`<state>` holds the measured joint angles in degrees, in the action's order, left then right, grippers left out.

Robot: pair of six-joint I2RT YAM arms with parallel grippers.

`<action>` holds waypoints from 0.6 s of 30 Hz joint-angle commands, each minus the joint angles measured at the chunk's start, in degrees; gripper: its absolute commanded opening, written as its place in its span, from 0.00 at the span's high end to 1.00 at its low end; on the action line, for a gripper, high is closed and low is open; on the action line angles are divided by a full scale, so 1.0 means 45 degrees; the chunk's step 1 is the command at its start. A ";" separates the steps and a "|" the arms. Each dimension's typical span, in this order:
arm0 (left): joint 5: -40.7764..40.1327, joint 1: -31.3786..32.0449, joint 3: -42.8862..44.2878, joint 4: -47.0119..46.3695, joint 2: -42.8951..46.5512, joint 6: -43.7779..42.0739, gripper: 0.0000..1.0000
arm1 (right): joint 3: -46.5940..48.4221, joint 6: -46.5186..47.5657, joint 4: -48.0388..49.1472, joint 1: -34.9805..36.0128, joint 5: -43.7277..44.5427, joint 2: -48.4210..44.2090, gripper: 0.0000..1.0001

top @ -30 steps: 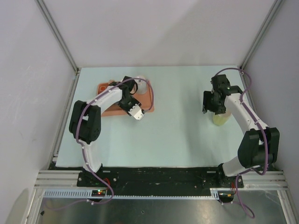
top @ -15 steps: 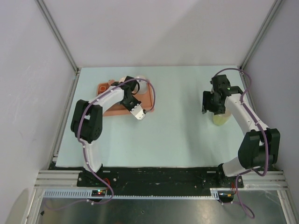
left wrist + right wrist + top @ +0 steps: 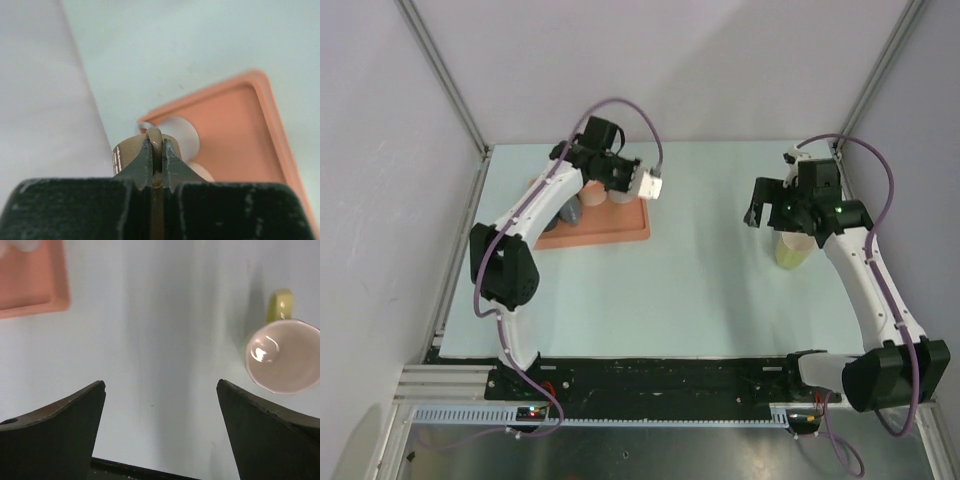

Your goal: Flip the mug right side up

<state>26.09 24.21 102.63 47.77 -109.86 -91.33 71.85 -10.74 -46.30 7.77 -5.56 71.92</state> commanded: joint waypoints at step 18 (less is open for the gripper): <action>0.6056 0.1497 0.8526 -0.1896 0.0782 1.9682 1.00 | -0.0011 -0.5180 1.3512 0.1515 -0.9056 -0.1179 0.08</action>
<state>48.58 30.13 139.85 42.50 -110.28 -11.25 71.50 -28.73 -1.23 14.70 -39.83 66.74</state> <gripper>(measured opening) 0.046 0.960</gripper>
